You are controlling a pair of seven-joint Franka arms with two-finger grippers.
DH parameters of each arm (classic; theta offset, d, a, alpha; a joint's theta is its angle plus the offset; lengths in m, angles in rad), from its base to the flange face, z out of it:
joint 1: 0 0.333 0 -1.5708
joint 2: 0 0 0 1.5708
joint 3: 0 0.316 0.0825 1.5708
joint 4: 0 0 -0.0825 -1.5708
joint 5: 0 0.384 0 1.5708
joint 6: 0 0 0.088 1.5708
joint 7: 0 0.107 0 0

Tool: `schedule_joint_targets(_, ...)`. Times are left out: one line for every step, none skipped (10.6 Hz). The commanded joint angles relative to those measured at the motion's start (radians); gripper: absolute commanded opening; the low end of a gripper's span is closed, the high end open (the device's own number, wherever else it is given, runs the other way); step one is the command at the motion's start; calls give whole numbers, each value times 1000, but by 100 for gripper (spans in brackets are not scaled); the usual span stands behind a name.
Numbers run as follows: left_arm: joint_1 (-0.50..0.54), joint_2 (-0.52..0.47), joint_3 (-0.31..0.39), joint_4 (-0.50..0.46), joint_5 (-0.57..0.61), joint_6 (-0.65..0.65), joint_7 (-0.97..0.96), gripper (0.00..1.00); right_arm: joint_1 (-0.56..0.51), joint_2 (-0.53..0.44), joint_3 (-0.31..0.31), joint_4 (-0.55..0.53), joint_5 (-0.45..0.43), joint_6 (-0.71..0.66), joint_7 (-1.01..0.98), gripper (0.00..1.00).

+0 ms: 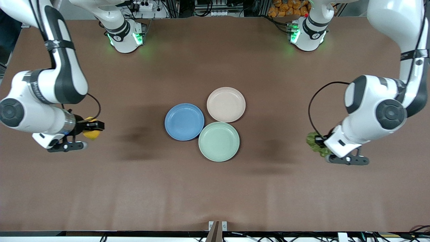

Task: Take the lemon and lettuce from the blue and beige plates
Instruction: 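Lift the lettuce and lemon off the plates, carrying them apart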

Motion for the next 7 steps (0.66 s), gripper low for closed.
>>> schedule_joint_targets(44, 44, -8, 24, -21, -5, 66, 0, -15, -8, 14, -17, -15, 12, -13, 36)
schedule_joint_targets(56, 60, -8, 24, -18, -2, 98, 0, -16, -7, 14, -30, -15, 39, -15, 35)
schedule_joint_targets(64, 71, -8, 24, -15, -2, 126, 0, -16, -8, 14, -48, -15, 56, -24, 35)
schedule_joint_targets(71, 87, -8, 24, -13, -2, 143, 0, -18, -16, 14, -71, -15, 78, -30, 35)
schedule_joint_targets(76, 110, -8, 24, -12, -2, 152, 0, -36, -22, 14, -101, -16, 108, -52, 35)
schedule_joint_targets(75, 132, -6, 24, 13, 0, 168, 0, -38, -33, 14, -131, -15, 133, -65, 34)
schedule_joint_targets(75, 147, -8, 24, 42, 0, 169, 0, -39, -45, 14, -158, -15, 154, -66, 34)
